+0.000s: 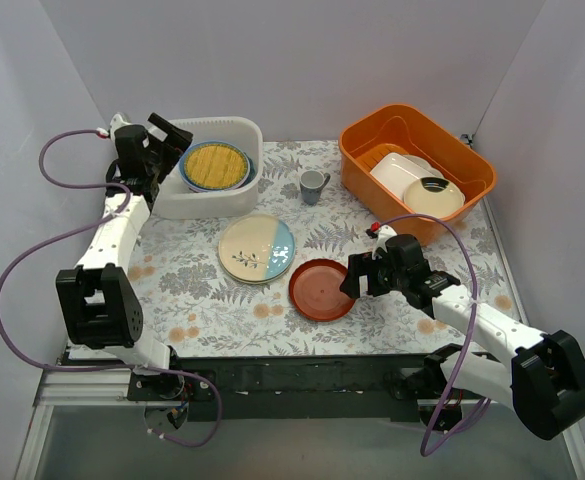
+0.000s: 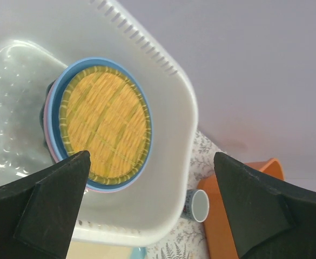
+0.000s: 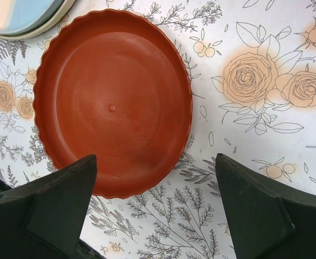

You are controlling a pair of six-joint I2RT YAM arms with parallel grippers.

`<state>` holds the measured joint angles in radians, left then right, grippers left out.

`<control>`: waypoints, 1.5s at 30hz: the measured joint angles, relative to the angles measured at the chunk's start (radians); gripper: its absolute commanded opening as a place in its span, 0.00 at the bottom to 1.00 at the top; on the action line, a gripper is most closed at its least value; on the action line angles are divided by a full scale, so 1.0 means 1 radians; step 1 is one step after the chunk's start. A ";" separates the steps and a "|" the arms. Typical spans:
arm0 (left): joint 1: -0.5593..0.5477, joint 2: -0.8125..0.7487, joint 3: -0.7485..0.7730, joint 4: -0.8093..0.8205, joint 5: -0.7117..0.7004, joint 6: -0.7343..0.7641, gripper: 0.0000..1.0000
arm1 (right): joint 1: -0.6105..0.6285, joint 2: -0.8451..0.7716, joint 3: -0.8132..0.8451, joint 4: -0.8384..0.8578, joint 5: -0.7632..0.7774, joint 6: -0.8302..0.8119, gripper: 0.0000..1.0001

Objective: Place the plates into the plastic bin on the countertop
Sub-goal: Pick up the plate at the center of the board.

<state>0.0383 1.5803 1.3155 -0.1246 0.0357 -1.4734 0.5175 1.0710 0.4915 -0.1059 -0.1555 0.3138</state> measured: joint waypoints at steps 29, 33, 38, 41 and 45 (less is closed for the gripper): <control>-0.269 -0.098 -0.156 0.004 0.220 0.091 0.95 | 0.000 0.126 -0.062 0.118 -0.012 0.027 0.53; -0.322 -0.122 -0.217 0.014 0.230 0.094 0.95 | 0.000 0.164 -0.061 0.168 -0.017 0.031 0.36; -0.390 -0.125 -0.284 0.032 0.234 0.092 0.93 | 0.000 0.199 -0.061 0.196 -0.020 0.045 0.08; -0.434 -0.125 -0.333 0.056 0.233 0.088 0.93 | 0.000 0.205 -0.061 0.200 -0.021 0.051 0.01; -0.491 -0.126 -0.415 0.101 0.232 0.081 0.93 | 0.000 0.205 -0.061 0.198 -0.019 0.052 0.01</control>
<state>-0.4522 1.4544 0.9009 -0.0231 0.2680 -1.3926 0.5175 1.2762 0.4309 0.0925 -0.1745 0.3660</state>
